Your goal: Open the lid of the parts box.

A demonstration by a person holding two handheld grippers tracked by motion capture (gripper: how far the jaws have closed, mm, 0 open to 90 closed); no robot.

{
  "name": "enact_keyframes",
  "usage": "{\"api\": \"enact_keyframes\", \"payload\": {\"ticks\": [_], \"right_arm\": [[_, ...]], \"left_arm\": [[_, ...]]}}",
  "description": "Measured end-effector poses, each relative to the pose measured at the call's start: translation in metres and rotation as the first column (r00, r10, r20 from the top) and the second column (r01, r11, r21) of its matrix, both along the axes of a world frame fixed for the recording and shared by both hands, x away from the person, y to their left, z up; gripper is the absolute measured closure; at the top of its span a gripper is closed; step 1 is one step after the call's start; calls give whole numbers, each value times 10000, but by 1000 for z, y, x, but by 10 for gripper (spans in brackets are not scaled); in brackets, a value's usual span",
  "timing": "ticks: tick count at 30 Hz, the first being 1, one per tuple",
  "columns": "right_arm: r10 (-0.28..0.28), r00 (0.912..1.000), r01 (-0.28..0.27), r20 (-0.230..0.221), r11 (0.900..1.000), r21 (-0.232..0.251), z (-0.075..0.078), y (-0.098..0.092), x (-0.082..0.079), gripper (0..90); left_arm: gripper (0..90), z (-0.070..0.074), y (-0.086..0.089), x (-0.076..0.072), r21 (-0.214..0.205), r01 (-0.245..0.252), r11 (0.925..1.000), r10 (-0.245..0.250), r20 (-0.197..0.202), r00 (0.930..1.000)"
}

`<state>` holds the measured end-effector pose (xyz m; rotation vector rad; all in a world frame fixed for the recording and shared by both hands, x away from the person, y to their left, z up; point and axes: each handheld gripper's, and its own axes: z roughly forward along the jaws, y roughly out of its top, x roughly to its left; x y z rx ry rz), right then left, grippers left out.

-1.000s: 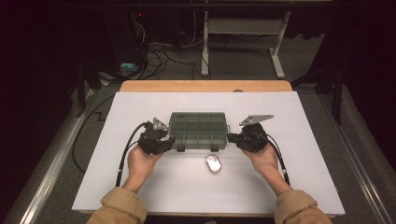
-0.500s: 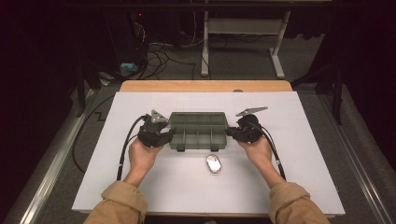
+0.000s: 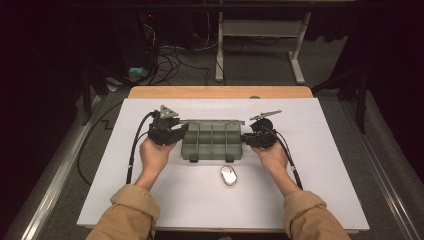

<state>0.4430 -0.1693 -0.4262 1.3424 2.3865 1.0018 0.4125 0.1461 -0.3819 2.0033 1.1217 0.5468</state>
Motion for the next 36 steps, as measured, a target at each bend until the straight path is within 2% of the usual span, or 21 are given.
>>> {"api": "enact_keyframes", "payload": {"ticks": [2,4,8,10,14,17,19,26,29,34,36], "right_arm": [[-6,10000,5,51,9998,214,1,-1,0,777],[2,10000,-3,63,9997,234,1,-1,0,777],[74,10000,-74,26,9998,200,3,1,0,772],[98,10000,-98,-4,9999,105,4,4,1,772],[179,9998,-179,2,9987,-480,2,11,4,768],[106,9999,-108,-49,9983,-578,1,13,5,753],[18,9999,-27,-169,9985,-552,0,13,6,737],[15,9998,-27,-203,9982,-604,0,13,7,739],[-1,9998,-12,-212,9983,-586,0,13,7,740],[3,9997,-16,-229,9982,-593,0,13,7,740],[-2,9997,-12,-235,9983,-590,0,13,7,740]], "left_arm": [[594,-1,1,5,-185,-56,9998,56,-8,10000],[599,-2,1,8,-260,-113,9996,113,-17,9999],[604,-2,0,14,-230,-181,9996,179,-83,9998],[604,-1,-1,16,-247,-239,9994,238,-42,9997],[590,-2,-3,22,-182,-291,9994,297,305,9991],[592,-3,-3,25,-199,-301,9993,306,277,9991],[601,-6,-2,31,-355,-378,9987,384,162,9991],[626,-11,-3,45,-353,-509,9981,505,-143,9986],[646,-16,1,52,-679,-573,9960,541,-473,9974],[665,-27,0,60,-619,-724,9955,670,-861,9940],[673,-30,1,64,-715,-793,9943,721,-986,9925]]}}
